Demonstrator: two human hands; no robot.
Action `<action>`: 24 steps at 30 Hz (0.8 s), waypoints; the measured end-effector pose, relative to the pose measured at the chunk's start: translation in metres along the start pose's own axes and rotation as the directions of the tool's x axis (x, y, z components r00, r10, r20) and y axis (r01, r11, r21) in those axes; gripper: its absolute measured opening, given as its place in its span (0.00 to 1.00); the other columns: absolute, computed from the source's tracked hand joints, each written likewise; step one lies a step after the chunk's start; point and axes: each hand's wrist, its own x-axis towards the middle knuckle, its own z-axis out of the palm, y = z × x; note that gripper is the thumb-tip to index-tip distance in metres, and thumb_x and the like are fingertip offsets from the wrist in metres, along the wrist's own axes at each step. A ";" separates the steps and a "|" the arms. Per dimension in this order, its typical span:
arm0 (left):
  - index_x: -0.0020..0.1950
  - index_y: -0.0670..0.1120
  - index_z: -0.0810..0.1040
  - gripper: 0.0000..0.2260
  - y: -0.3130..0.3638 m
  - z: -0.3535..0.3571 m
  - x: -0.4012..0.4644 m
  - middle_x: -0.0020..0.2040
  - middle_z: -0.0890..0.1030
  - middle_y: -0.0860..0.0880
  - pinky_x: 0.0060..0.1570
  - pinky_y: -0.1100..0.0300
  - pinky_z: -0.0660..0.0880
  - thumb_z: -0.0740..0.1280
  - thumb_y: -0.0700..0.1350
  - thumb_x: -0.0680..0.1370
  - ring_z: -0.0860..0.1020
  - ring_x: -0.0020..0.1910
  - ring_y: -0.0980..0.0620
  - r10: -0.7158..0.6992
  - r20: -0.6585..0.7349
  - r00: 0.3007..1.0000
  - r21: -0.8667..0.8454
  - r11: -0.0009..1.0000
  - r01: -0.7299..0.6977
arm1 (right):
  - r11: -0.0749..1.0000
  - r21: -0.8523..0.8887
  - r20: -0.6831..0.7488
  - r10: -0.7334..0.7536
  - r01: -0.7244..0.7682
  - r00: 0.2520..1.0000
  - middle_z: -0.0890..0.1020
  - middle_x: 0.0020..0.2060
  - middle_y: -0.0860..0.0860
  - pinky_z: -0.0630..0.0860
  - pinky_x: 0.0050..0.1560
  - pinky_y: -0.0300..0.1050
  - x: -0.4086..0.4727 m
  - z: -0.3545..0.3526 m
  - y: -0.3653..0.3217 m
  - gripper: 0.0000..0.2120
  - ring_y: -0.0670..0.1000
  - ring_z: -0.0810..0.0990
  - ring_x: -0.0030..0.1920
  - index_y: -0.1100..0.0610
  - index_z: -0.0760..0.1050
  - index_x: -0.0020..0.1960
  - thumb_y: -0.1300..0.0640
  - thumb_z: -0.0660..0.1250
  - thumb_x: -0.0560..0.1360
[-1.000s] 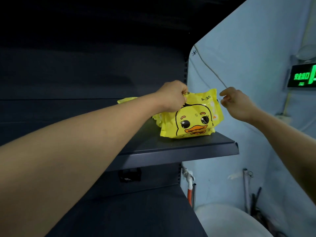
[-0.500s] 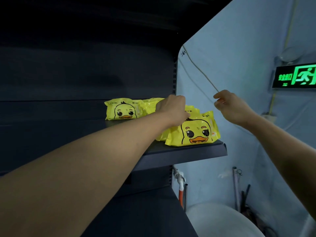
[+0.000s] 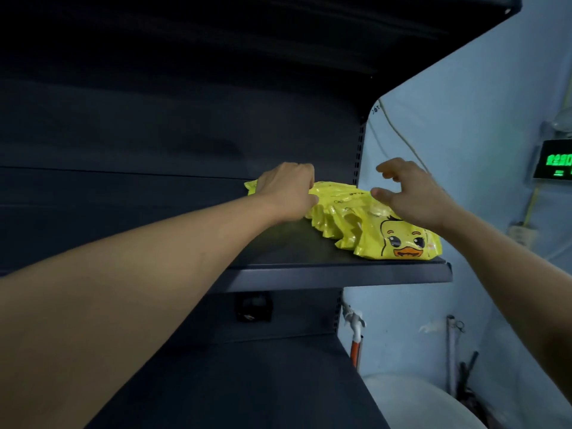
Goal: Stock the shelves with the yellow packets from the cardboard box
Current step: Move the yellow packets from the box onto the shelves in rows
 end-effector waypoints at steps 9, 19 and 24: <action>0.57 0.48 0.73 0.12 -0.085 -0.067 -0.108 0.56 0.77 0.49 0.48 0.55 0.71 0.66 0.50 0.77 0.75 0.55 0.47 -0.150 0.101 0.983 0.047 0.988 0.146 | 0.985 0.028 0.161 -0.173 0.170 0.972 0.72 0.63 0.56 0.64 0.65 0.47 -0.043 0.051 -0.134 0.25 0.57 0.67 0.66 0.56 0.67 0.68 0.52 0.68 0.74; 0.58 0.49 0.72 0.11 -0.193 -0.122 -0.278 0.55 0.76 0.51 0.48 0.53 0.75 0.66 0.50 0.77 0.75 0.52 0.49 -0.359 0.242 0.901 0.090 0.933 0.347 | 0.948 0.207 0.376 -0.305 0.241 0.875 0.71 0.63 0.53 0.64 0.62 0.42 -0.151 0.134 -0.286 0.25 0.53 0.68 0.65 0.55 0.65 0.68 0.51 0.68 0.74; 0.60 0.50 0.72 0.13 -0.236 -0.125 -0.368 0.53 0.77 0.50 0.48 0.53 0.76 0.66 0.50 0.77 0.77 0.51 0.49 -0.471 0.372 0.800 0.148 0.881 0.449 | 0.924 0.307 0.530 -0.364 0.227 0.766 0.70 0.64 0.51 0.66 0.62 0.41 -0.220 0.180 -0.344 0.25 0.49 0.68 0.65 0.54 0.64 0.69 0.52 0.67 0.75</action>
